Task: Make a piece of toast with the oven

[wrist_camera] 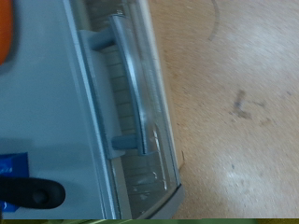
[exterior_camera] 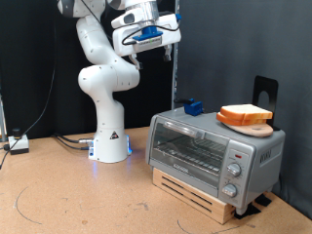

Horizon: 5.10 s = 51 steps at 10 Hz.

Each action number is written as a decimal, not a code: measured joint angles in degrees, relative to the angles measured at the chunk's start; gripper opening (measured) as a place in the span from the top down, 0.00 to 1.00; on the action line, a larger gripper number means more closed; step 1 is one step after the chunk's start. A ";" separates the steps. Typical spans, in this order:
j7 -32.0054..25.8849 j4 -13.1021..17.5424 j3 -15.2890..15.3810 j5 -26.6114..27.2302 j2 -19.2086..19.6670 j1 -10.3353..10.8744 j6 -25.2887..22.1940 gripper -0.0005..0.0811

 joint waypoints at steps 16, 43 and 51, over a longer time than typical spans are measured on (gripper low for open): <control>-15.66 -5.83 -9.06 5.70 9.94 1.38 3.08 0.00; -17.86 -5.95 -7.89 5.36 31.80 -1.84 17.59 0.00; -18.12 -3.36 -7.33 4.48 38.94 -2.34 26.47 0.00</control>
